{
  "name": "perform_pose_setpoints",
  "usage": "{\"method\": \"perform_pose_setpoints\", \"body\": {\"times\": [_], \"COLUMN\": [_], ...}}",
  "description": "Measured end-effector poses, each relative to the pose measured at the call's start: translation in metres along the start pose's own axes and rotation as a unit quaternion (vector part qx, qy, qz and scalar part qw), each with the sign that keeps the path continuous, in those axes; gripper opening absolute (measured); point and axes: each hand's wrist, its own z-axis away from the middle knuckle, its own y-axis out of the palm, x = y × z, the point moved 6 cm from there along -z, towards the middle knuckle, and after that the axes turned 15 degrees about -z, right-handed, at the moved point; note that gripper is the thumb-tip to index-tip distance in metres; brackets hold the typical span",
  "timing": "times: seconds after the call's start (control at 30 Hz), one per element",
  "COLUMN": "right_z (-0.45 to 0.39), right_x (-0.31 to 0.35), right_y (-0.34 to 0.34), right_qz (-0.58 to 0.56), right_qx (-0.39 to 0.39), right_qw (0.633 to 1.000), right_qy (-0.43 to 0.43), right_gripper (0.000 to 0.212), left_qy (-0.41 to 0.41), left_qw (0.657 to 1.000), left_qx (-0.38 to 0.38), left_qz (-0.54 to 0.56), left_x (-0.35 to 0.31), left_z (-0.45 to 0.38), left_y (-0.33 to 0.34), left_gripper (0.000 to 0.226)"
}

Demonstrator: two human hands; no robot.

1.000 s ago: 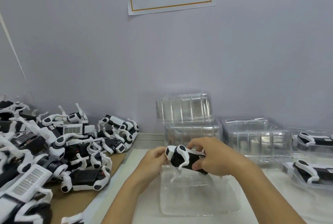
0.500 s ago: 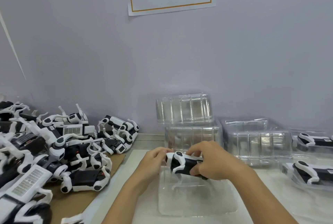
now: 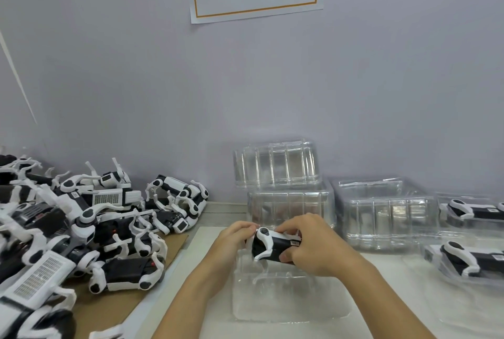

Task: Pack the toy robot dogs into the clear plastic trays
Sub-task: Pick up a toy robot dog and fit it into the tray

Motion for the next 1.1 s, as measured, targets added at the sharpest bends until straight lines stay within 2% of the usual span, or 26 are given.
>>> {"method": "perform_pose_setpoints", "body": {"times": [0.23,0.5,0.67,0.9,1.1], "right_z": [0.0019,0.0034,0.0040,0.0046,0.0047], "right_x": [0.0005,0.0017,0.0050,0.0059,0.0053], "right_y": [-0.0027,-0.0021,0.0020,0.0014,0.0044], "right_qz": [-0.021,0.013,0.064,0.060,0.074], "right_qx": [-0.025,-0.034,-0.031,-0.035,-0.032], "right_qw": [0.999,0.999,0.997,0.998,0.997], "right_qy": [-0.006,-0.007,0.000,0.006,0.005], "right_gripper": [0.038,0.025,0.027,0.028,0.027], "left_qy": [-0.025,-0.031,-0.028,-0.038,-0.079], "left_qw": [0.998,0.999,0.999,0.999,0.995], "left_qx": [-0.044,-0.030,-0.036,-0.031,-0.053], "left_qz": [0.033,0.016,0.002,0.018,-0.030], "left_x": [0.0027,0.0026,0.0053,0.0063,0.0045], "left_z": [-0.0037,-0.0037,-0.0047,-0.0035,-0.0040], "left_y": [0.0027,0.0039,0.0028,0.0025,-0.0004], "left_gripper": [0.018,0.016,0.036,0.039,0.041]}}
